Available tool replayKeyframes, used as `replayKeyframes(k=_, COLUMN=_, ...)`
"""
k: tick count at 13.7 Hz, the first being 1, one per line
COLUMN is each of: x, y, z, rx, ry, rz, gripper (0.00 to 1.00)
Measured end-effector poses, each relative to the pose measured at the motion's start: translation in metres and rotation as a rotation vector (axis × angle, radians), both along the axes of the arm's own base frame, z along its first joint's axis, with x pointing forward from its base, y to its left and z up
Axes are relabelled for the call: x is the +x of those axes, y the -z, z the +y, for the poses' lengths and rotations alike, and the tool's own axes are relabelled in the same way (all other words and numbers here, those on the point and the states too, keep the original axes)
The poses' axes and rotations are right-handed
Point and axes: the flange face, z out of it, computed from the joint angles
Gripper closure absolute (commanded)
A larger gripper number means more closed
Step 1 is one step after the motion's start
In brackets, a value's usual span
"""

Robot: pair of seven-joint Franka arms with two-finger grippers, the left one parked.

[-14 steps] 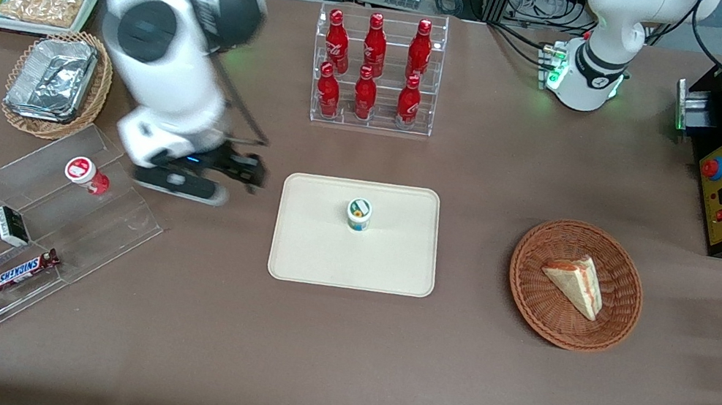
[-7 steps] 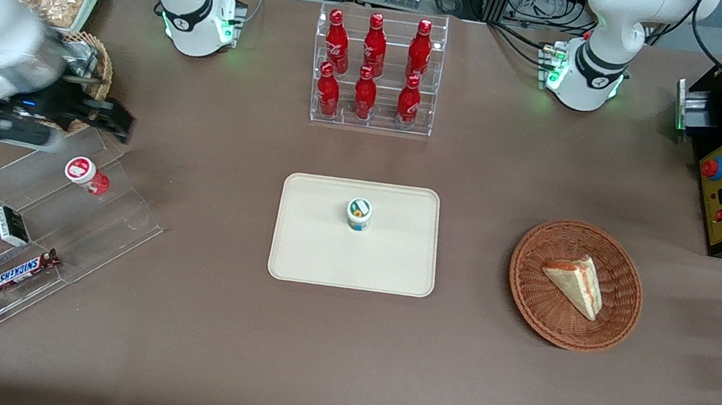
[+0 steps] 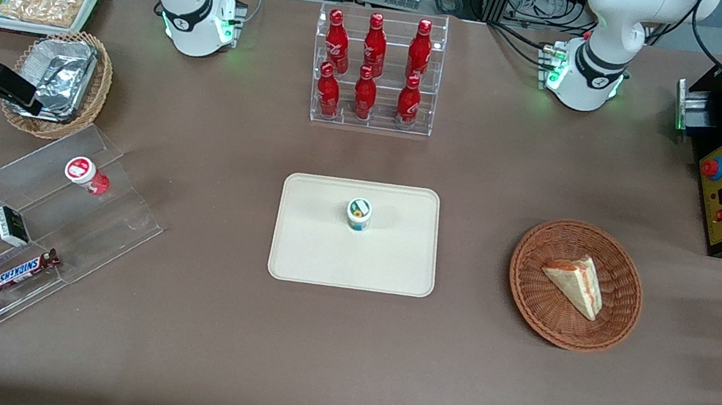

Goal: Place green gum on tray

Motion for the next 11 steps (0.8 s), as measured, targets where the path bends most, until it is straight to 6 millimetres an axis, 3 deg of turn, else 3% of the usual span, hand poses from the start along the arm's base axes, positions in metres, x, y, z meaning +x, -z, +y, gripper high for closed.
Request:
replayKeyframes(k=6, x=-0.004, y=-0.001, z=-0.029, rx=0.004, ry=-0.016, rz=-0.006, gripper=0.01)
replayKeyframes(k=11, x=0.002, y=0.009, z=-0.034, rx=-0.004, ry=-0.009, rz=0.008, gripper=0.01)
